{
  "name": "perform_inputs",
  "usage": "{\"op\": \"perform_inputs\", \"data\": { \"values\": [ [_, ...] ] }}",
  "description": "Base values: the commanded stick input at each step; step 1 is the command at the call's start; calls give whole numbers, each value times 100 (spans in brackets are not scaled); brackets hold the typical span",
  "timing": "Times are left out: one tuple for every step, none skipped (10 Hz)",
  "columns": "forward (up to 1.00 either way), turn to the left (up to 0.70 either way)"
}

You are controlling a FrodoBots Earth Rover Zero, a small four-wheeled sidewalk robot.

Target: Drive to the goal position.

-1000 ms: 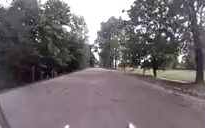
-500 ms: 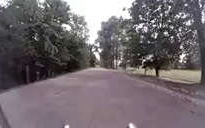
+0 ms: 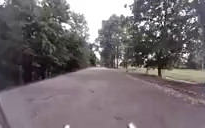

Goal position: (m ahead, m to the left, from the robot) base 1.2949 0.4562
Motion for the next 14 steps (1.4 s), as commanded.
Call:
{"op": "perform_inputs", "data": {
  "values": [
    [70,0],
    [70,0],
    [70,0],
    [70,0],
    [70,0],
    [70,0],
    [70,0],
    [70,0],
    [70,0],
    [70,0],
    [70,0],
    [70,0],
    [70,0],
    [70,0]
  ]
}}
